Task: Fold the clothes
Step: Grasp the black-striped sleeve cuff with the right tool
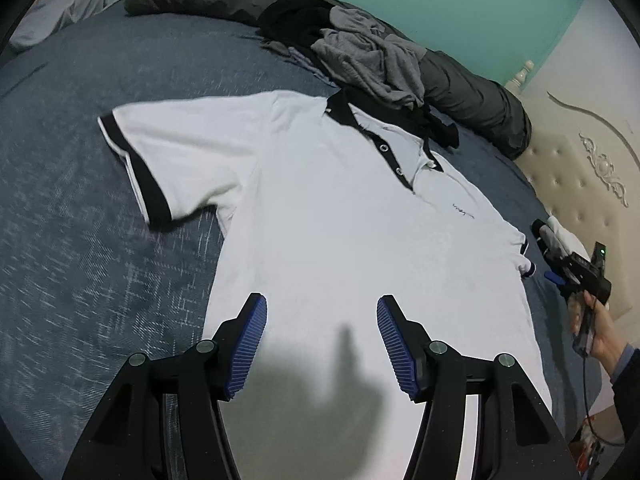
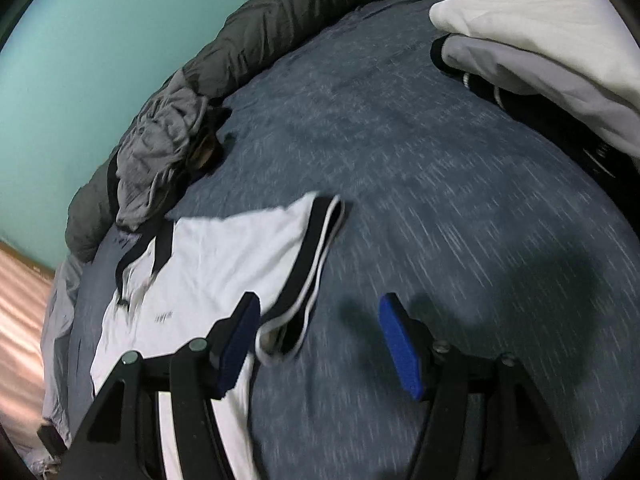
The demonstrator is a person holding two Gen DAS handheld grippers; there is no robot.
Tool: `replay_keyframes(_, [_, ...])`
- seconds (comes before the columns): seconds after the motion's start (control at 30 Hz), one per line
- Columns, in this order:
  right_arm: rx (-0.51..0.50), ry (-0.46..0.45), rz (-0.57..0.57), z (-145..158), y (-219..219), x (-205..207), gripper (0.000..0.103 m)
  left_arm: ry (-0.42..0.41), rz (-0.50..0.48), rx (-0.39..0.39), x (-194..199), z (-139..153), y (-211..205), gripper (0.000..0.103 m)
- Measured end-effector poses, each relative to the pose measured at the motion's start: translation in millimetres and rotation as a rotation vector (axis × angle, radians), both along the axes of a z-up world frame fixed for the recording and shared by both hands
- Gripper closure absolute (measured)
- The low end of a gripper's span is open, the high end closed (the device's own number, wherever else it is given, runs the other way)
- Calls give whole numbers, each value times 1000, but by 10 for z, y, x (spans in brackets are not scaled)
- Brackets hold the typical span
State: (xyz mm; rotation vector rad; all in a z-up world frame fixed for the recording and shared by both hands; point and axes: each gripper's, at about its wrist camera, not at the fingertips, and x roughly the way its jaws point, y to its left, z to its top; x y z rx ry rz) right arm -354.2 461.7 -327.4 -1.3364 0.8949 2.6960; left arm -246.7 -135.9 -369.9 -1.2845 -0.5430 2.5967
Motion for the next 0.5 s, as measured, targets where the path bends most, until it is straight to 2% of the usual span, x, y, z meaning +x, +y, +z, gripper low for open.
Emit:
replay_keyframes(0.2, [78, -2, 15, -175, -22, -427, 40, -21, 24, -2, -3, -132, -150, 41])
replay_keyframes(0.43, [141, 31, 1, -269, -25, -629, 42, -24, 25, 6, -23, -172, -188, 41])
replay_keyframes(0.47, [156, 44, 6, -263, -48, -634, 46, -25, 24, 6, -24, -177, -187, 40])
replay_keyframes(0.5, [165, 56, 17, -260, -75, -641, 65, -26, 24, 6, -24, -183, -186, 40])
